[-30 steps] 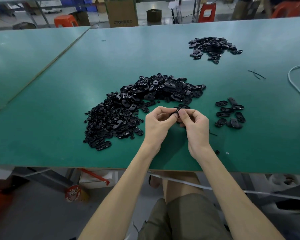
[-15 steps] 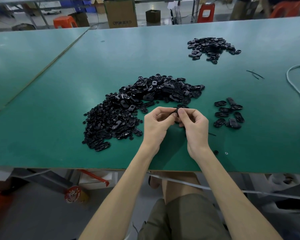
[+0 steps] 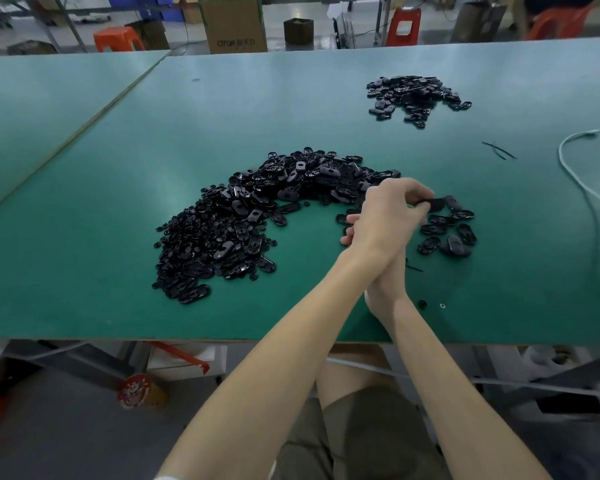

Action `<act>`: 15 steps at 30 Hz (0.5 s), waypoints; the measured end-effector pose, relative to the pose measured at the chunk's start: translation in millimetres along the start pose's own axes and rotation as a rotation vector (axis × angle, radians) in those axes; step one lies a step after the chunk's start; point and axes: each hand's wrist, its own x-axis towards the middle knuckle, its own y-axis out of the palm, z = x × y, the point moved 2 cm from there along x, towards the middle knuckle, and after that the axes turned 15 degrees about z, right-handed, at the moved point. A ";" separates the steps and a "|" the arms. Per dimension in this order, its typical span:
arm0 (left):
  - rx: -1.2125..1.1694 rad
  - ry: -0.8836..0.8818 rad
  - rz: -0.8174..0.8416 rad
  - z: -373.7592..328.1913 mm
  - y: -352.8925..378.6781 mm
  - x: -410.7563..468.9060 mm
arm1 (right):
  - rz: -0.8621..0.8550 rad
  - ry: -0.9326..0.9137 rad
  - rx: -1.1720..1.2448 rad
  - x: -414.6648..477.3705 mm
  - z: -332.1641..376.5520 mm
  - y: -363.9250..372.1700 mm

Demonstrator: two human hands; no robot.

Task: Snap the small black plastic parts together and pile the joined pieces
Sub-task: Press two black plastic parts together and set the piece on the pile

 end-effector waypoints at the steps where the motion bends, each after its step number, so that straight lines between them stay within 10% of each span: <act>1: 0.040 -0.015 0.047 2.1 4.2 2.4 | -0.011 -0.010 -0.028 0.4 -0.2 -2.4; 8: 0.145 -0.038 0.257 14.2 8.6 7.5 | -0.031 0.010 0.019 1.7 -1.0 -0.4; 15: -0.160 0.087 -0.022 23.5 -9.1 -12.1 | -0.094 0.022 -0.300 2.2 -1.4 7.0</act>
